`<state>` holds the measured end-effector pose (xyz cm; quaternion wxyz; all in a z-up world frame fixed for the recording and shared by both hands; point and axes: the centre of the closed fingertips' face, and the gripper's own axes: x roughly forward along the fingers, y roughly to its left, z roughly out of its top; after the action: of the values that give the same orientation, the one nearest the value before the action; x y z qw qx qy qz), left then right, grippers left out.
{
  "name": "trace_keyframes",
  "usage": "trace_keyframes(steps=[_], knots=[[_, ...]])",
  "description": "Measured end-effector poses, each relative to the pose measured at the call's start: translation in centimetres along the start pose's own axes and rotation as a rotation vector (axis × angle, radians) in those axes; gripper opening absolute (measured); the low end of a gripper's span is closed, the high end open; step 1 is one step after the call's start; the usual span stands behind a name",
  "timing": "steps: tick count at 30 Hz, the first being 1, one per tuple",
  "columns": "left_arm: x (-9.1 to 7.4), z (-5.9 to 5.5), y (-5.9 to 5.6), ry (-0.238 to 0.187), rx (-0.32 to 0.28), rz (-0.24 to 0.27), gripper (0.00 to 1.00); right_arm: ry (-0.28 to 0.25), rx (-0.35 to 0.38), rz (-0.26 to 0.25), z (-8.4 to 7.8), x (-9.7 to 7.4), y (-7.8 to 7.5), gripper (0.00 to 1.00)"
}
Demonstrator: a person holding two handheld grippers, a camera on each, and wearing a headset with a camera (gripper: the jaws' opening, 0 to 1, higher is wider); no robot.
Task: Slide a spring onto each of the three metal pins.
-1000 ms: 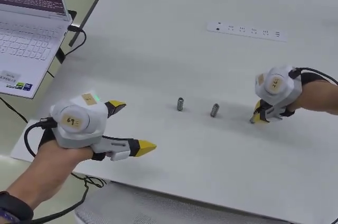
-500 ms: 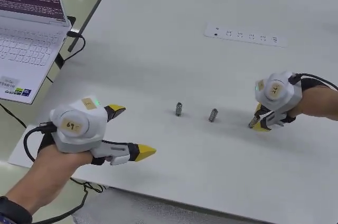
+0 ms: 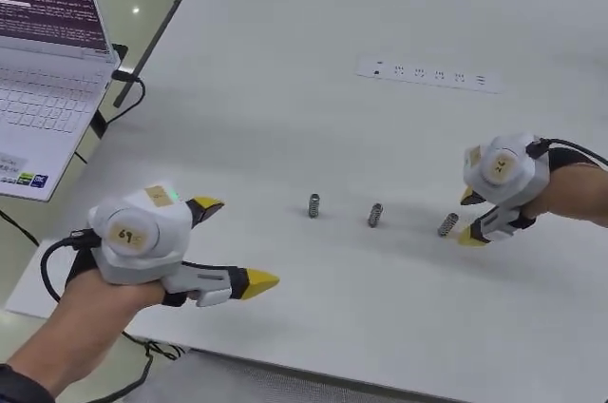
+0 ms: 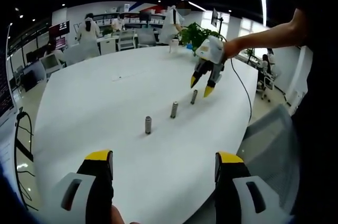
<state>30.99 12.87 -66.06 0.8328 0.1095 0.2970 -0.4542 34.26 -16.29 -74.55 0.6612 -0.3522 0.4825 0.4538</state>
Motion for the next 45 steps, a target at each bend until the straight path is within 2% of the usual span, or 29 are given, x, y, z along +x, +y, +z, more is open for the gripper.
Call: trace_keyframes(steps=[3,11,14,25,28,33,39,45], knots=[[0.0,0.0,0.0,0.001,0.000,0.000,0.76,-0.018,0.028,-0.020,-0.2,-0.4,-0.1,0.39],[-0.1,0.5,0.0,-0.011,0.003,0.004,0.76,-0.118,0.156,-0.072,-0.6,-1.9,-0.4,0.43],[0.0,0.6,0.0,-0.015,0.004,0.005,0.76,-0.204,0.218,-0.083,0.0,-2.7,0.2,0.43],[0.0,1.0,-0.4,-0.020,0.013,-0.001,0.76,-0.314,0.356,-0.133,-0.7,-4.2,1.6,0.46],[0.0,1.1,-0.4,-0.022,0.013,-0.001,0.76,-0.386,0.426,-0.141,-0.4,-4.8,2.1,0.49],[0.0,1.2,-0.3,-0.023,0.014,0.000,0.75,-0.422,0.472,-0.151,-0.9,-5.4,3.0,0.53],[-0.1,1.4,-0.6,-0.025,0.013,0.001,0.75,-0.496,0.557,-0.164,-1.0,-6.5,4.0,0.57],[-0.1,1.7,-0.8,-0.029,0.010,0.003,0.76,-0.533,0.585,-0.177,-1.1,-7.5,5.1,0.62]])
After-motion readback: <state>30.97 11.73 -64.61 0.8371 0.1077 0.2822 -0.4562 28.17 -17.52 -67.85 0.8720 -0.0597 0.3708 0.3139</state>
